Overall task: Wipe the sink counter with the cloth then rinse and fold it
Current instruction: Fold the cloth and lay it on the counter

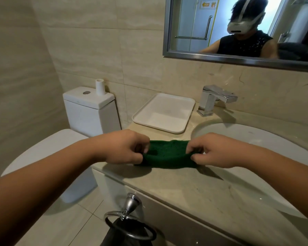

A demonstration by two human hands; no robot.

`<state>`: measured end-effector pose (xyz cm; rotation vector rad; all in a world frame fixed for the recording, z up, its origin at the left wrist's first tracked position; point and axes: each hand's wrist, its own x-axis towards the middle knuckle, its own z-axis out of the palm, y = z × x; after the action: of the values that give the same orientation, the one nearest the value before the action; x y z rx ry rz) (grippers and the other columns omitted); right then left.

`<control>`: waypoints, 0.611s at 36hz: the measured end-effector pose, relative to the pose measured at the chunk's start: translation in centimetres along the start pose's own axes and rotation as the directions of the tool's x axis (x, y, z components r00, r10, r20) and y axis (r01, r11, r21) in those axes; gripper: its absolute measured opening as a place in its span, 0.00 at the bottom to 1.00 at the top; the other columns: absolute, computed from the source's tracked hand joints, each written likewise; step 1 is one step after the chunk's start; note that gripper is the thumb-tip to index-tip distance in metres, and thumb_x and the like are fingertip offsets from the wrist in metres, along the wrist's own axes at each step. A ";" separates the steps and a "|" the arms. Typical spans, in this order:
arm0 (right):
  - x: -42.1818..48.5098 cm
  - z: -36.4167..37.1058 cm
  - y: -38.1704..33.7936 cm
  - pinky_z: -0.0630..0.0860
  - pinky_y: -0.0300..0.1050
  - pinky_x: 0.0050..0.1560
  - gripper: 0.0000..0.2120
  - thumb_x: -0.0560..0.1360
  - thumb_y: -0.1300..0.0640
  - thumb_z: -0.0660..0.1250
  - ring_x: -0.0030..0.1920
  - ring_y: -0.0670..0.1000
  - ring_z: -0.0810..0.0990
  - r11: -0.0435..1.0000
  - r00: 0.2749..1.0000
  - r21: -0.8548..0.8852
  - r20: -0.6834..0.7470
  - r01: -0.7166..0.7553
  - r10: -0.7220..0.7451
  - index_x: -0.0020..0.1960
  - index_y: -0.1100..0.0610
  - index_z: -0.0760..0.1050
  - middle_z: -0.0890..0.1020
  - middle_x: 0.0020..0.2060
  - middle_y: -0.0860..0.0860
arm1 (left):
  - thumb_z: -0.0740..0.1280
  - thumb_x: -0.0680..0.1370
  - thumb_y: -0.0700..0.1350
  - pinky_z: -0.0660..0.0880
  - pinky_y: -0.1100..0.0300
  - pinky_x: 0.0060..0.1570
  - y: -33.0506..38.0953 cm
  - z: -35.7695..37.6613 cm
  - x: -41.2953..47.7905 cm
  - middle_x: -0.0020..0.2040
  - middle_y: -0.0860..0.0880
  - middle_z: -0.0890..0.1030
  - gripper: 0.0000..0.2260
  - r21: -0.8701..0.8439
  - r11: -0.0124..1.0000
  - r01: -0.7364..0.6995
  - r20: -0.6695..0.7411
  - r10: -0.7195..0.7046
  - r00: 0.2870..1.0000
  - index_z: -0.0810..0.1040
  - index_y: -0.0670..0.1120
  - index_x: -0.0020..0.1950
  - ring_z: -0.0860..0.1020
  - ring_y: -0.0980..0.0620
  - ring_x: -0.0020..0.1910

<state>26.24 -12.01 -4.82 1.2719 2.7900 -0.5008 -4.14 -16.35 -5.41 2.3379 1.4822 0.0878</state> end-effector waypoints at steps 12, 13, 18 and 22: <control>2.2 -1.7 1.5 0.79 0.59 0.56 0.07 0.77 0.57 0.70 0.49 0.56 0.83 0.934 0.994 0.346 0.086 -0.089 0.063 0.49 0.47 0.85 0.86 0.44 0.50 | 0.71 0.79 0.36 0.83 0.52 0.48 -1.2 -1.7 0.6 0.48 0.42 0.85 0.04 -0.387 0.920 0.062 0.098 -0.026 0.995 0.79 0.43 0.52 0.84 0.49 0.43; 2.3 -1.8 1.5 0.79 0.57 0.55 0.07 0.77 0.58 0.70 0.48 0.55 0.84 0.929 0.994 0.357 0.086 -0.098 0.072 0.48 0.48 0.85 0.86 0.44 0.50 | 0.71 0.79 0.36 0.83 0.51 0.49 -1.3 -1.6 0.6 0.48 0.42 0.85 0.04 -0.397 0.915 0.067 0.100 -0.029 0.995 0.79 0.43 0.53 0.84 0.48 0.43; 3.7 -1.8 1.5 0.84 0.48 0.50 0.07 0.80 0.59 0.67 0.46 0.52 0.84 0.880 0.967 0.414 -0.002 -0.232 0.256 0.51 0.52 0.84 0.86 0.46 0.52 | 0.68 0.83 0.42 0.83 0.55 0.46 -1.2 -1.7 2.3 0.49 0.47 0.85 0.03 -0.341 0.926 0.164 -0.072 -0.200 0.977 0.79 0.48 0.55 0.84 0.50 0.43; 4.6 -1.1 1.4 0.82 0.55 0.58 0.15 0.80 0.42 0.68 0.51 0.52 0.82 0.914 0.923 0.189 -0.075 -0.359 0.378 0.59 0.51 0.80 0.84 0.54 0.51 | 0.69 0.83 0.51 0.80 0.58 0.50 -1.6 -0.9 3.8 0.56 0.50 0.82 0.09 -0.115 0.949 0.295 -0.172 -0.311 0.934 0.78 0.50 0.60 0.81 0.53 0.49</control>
<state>24.32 -7.43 -4.94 1.8652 2.5317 -0.6726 -4.07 -12.11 -5.71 2.0504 1.8745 0.2939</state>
